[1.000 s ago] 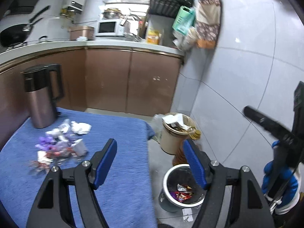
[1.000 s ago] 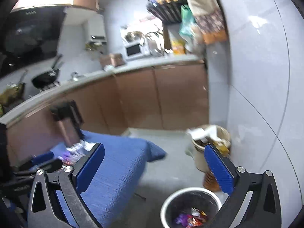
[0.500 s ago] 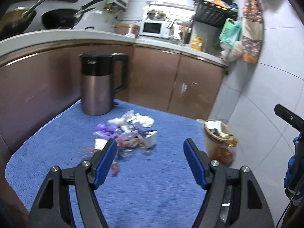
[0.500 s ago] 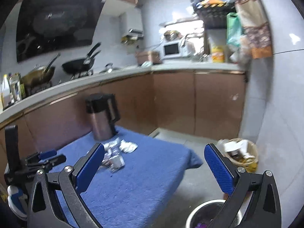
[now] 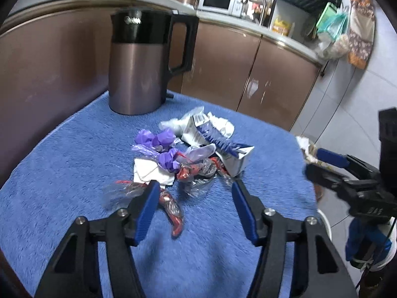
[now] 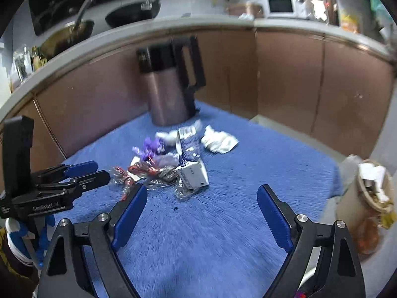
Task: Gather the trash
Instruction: 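Grasp clear plastic wrappers with the left tool while the right tool grasps the milk carton, then carry the wrappers and carton to the bin and open both tools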
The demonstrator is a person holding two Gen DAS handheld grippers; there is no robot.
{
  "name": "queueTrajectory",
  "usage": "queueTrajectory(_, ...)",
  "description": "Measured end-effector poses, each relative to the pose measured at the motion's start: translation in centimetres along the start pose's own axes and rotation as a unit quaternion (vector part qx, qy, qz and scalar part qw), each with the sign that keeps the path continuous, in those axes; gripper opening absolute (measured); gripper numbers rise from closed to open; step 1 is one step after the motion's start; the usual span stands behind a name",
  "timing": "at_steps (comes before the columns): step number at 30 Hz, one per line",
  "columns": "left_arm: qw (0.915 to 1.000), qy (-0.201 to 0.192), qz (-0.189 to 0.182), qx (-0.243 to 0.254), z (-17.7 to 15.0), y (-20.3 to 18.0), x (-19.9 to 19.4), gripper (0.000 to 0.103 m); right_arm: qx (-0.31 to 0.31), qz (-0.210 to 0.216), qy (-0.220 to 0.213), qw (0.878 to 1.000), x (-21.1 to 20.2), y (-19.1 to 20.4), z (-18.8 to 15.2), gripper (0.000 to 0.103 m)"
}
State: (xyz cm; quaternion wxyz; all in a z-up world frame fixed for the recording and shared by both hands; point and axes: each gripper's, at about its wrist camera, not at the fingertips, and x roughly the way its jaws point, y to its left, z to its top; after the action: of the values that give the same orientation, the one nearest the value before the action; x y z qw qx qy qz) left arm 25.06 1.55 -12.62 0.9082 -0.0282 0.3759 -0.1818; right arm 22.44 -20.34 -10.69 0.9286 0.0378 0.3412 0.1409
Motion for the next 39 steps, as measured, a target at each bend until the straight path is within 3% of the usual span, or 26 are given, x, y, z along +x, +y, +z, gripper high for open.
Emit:
queueTrajectory(8, 0.999, 0.041, 0.01, -0.017, 1.1, 1.7, 5.9, 0.036, -0.01, 0.023, 0.045, 0.999, 8.9, 0.3, 1.0, 0.076)
queueTrajectory(10, 0.9986, 0.048, 0.007, -0.02, 1.1, 2.0, 6.8, 0.033, -0.01, 0.029, 0.053, 0.998, 10.5, 0.4, 1.1, 0.068)
queueTrajectory(14, 0.9983, 0.057, 0.006, -0.016, 1.1, 2.1, 7.6, 0.024, -0.005, 0.037, 0.061, 0.997, 12.1, 0.3, 1.3, 0.055)
queueTrajectory(17, 0.9981, 0.061, 0.001, -0.013, 1.0, 2.1, 7.9, 0.014, 0.004, 0.045, 0.068, 0.997, 13.0, 0.1, 1.5, 0.038)
queueTrajectory(20, 0.9981, 0.061, -0.002, -0.011, 0.9, 2.0, 7.9, 0.01, 0.015, 0.051, 0.072, 0.996, 13.4, -0.4, 1.6, 0.036)
queueTrajectory(26, 0.9991, 0.039, -0.003, -0.014, 1.1, 1.7, 5.6, 0.008, 0.033, 0.06, 0.05, 0.996, 11.5, -0.7, 1.7, 0.036)
queueTrajectory(39, 0.9995, -0.025, 0.006, -0.02, 1.1, 1.0, -4.0, 0.008, 0.014, 0.061, -0.016, 0.998, 1.1, 1.5, 1.8, 0.035)
